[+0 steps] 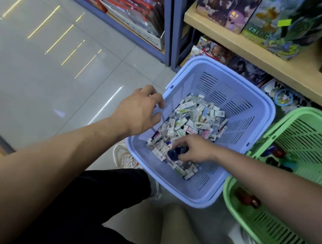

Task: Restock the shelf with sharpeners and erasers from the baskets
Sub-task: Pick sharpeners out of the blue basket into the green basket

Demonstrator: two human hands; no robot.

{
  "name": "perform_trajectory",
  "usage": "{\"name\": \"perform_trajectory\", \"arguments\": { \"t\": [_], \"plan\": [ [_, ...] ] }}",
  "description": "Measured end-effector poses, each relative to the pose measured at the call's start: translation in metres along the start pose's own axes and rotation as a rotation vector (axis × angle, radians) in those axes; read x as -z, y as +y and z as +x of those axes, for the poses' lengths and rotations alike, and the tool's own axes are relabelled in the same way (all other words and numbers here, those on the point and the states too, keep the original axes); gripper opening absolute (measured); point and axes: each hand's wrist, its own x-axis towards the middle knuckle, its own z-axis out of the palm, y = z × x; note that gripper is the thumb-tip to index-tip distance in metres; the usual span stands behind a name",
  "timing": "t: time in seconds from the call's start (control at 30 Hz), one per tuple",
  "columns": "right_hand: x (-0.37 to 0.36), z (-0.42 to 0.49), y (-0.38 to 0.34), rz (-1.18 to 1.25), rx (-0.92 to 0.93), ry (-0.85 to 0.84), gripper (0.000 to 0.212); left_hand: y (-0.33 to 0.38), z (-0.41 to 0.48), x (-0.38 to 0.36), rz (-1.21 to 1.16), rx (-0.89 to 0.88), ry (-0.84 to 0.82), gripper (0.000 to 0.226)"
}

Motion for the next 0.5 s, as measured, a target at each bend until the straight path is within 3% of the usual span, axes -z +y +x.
{"name": "perform_trajectory", "arguments": {
  "t": [0.1,0.27,0.5],
  "plan": [
    [0.039,-0.038,0.003,0.153,-0.010,0.311,0.044,0.029,0.001,-0.008,-0.157,-0.078,0.032,0.020],
    [0.076,-0.091,0.019,0.315,-0.051,0.745,0.049,0.056,0.028,-0.072,-0.145,-0.073,-0.321,0.022],
    [0.075,-0.087,0.041,0.236,-0.062,0.777,0.047,0.066,0.059,-0.178,-0.112,0.051,-0.489,0.028]
  ]
}}
